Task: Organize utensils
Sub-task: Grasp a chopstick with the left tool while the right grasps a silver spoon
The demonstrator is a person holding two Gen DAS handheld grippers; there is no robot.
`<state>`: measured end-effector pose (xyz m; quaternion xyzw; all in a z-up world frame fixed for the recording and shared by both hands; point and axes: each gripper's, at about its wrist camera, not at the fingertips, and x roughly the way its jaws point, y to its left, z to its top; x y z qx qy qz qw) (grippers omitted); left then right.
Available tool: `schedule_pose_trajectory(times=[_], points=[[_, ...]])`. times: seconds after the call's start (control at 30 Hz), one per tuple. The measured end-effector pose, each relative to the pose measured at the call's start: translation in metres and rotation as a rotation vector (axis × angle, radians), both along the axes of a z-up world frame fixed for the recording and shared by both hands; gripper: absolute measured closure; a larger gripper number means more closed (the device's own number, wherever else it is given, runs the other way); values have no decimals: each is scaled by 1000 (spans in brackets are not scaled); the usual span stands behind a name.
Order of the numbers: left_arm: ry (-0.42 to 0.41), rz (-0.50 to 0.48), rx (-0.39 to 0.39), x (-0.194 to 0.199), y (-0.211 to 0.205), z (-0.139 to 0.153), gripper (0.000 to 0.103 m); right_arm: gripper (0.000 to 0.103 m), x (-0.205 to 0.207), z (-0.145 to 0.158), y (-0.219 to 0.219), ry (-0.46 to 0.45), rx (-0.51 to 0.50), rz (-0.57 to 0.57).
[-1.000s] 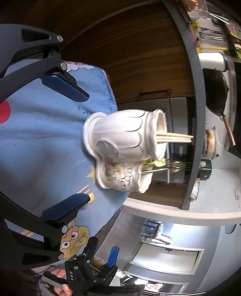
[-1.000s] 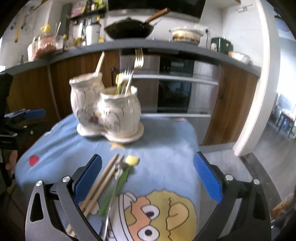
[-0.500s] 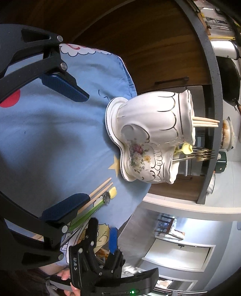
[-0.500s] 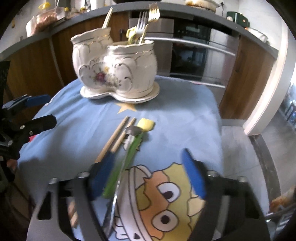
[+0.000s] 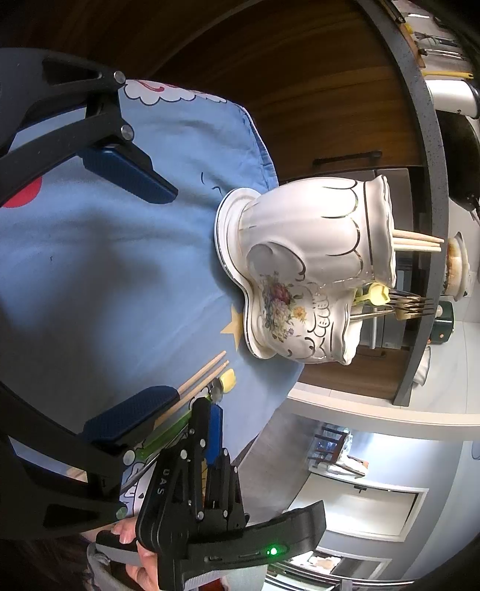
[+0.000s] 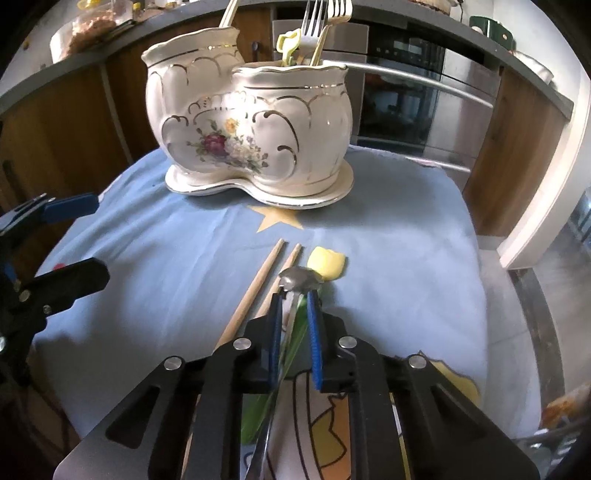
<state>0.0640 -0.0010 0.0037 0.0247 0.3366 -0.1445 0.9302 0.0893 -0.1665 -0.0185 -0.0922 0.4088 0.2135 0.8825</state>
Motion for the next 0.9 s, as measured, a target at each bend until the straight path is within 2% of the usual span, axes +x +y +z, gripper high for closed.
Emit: schedule_pose_trajectory(times=[0.07, 0.13, 0.33, 0.5, 0.57, 0.63, 0.73, 0.9], points=[[4, -4, 0, 1, -2, 0, 6, 92, 0, 0, -1, -6, 2, -2], [10, -8, -1, 1, -6, -1, 6, 99, -1, 3, -3, -17, 16, 6], [46, -33, 13, 4, -28, -4, 6, 99, -8, 14, -18, -50, 66, 6], [108, -61, 24, 5, -52, -14, 7, 99, -11, 22, -38, -70, 102, -16], [133, -79, 26, 4, -61, -18, 11, 99, -11, 24, -44, -73, 115, -21], [158, -82, 51, 4, -69, -22, 22, 99, -13, 25, -47, -77, 129, -16], [195, -83, 80, 3, -77, -28, 33, 99, -15, 26, -51, -84, 146, -2], [227, -47, 112, 6, -86, -30, 39, 99, -14, 28, -56, -93, 174, 12]])
